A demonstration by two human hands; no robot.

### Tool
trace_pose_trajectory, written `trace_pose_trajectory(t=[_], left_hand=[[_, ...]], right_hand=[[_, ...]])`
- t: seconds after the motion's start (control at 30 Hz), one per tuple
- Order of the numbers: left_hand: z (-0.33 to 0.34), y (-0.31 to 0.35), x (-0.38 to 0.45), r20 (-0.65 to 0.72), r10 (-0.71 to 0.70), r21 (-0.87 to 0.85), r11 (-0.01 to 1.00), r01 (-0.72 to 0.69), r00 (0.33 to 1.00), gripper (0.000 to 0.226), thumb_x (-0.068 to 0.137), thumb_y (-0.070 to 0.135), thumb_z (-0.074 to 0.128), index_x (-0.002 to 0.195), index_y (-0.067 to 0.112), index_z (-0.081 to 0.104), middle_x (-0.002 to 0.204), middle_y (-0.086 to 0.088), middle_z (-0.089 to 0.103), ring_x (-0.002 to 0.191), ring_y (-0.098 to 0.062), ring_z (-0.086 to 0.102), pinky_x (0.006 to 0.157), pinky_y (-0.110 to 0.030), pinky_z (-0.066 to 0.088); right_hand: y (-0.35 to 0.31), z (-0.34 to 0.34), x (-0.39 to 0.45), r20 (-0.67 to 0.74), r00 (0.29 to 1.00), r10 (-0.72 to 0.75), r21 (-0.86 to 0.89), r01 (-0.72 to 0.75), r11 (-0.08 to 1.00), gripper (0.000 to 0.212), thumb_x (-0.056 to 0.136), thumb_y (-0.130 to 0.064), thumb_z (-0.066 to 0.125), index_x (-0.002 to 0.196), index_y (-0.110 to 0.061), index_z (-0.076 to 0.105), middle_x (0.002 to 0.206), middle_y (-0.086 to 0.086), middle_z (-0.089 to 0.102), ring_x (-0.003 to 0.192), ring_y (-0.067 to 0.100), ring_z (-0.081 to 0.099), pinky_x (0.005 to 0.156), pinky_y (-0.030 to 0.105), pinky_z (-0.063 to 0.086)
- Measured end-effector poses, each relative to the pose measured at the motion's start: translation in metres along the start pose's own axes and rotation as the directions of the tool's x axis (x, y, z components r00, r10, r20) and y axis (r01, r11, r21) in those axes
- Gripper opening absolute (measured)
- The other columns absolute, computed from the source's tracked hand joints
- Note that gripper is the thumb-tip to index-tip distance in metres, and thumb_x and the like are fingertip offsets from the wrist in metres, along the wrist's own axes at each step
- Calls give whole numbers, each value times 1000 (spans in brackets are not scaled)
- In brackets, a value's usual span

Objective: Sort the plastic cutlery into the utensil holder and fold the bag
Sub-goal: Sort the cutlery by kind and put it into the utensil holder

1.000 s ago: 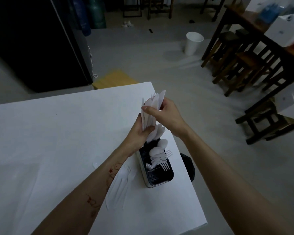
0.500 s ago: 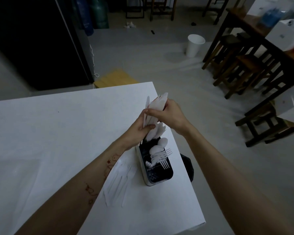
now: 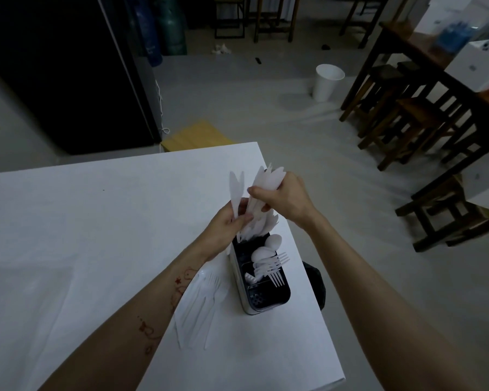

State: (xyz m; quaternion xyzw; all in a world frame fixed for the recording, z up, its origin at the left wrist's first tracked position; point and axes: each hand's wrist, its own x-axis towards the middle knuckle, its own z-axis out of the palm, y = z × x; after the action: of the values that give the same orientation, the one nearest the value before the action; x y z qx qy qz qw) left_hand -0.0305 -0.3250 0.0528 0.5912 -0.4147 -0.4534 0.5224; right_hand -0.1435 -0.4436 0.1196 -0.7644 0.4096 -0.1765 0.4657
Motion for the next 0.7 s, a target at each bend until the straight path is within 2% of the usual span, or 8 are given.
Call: trace_pose_trajectory(t=[0.13,0.23,0.33,0.4,0.5,0.57,0.63,0.7], left_hand=[[-6,-8,-5,-165,-22,-99,995,6,986,24,102,12,40,113,-6,52,119,-11,66,111,-14,63,89,-21,50],[-2,-7,-5,-282,-48,-135,991,10,958,20,102,12,38,103,-4,50,105,-13,67,89,-7,69,75,-18,51],[3,-6,0,-496,-68,-234,971,-57,866,16,103,16,36,95,6,46,79,-5,57,69,-9,60,77,-24,51],[2,-2,4,-603,-162,-401,908,-121,781,20,104,26,34,88,16,41,68,2,41,59,-9,42,68,-24,43],[2,9,11,-648,-346,-613,766,-194,679,30,102,41,29,83,19,35,65,3,32,56,-10,32,64,-25,38],[6,13,13,-650,-398,-657,723,-214,648,25,103,37,29,85,19,33,65,1,34,57,-12,34,68,-26,41],[13,10,11,-656,-373,-598,787,-150,656,18,103,31,27,89,22,33,68,0,38,62,-13,41,74,-29,44],[19,1,1,-650,-288,-468,881,-72,703,15,103,32,25,94,25,35,75,0,47,74,-16,52,83,-32,46]], right_hand=[[10,3,-3,8,999,41,42,-41,998,26,75,-24,81,79,-1,71,72,7,74,57,15,72,51,27,54],[20,15,-9,55,998,6,-37,-4,999,38,71,-41,85,67,-9,64,66,8,68,57,16,66,51,30,52],[26,23,-11,66,997,-51,-130,59,990,43,72,-45,81,60,-15,53,59,0,55,53,10,47,48,26,39],[29,24,-9,77,996,-53,-145,64,987,37,73,-42,80,67,-11,59,66,5,62,56,14,51,50,28,42],[31,23,-8,77,996,-51,-157,62,986,44,71,-48,79,74,-7,64,74,12,66,64,24,59,53,34,48],[30,24,-8,74,996,-59,-167,71,983,44,73,-46,79,75,-5,64,72,12,65,61,22,57,52,34,47],[28,23,-10,60,996,-62,-178,72,981,42,74,-43,80,72,-5,62,66,8,62,58,16,53,52,30,44],[24,23,-12,38,997,-62,-184,68,981,39,76,-41,80,69,-8,61,64,2,58,58,14,52,52,28,43]])
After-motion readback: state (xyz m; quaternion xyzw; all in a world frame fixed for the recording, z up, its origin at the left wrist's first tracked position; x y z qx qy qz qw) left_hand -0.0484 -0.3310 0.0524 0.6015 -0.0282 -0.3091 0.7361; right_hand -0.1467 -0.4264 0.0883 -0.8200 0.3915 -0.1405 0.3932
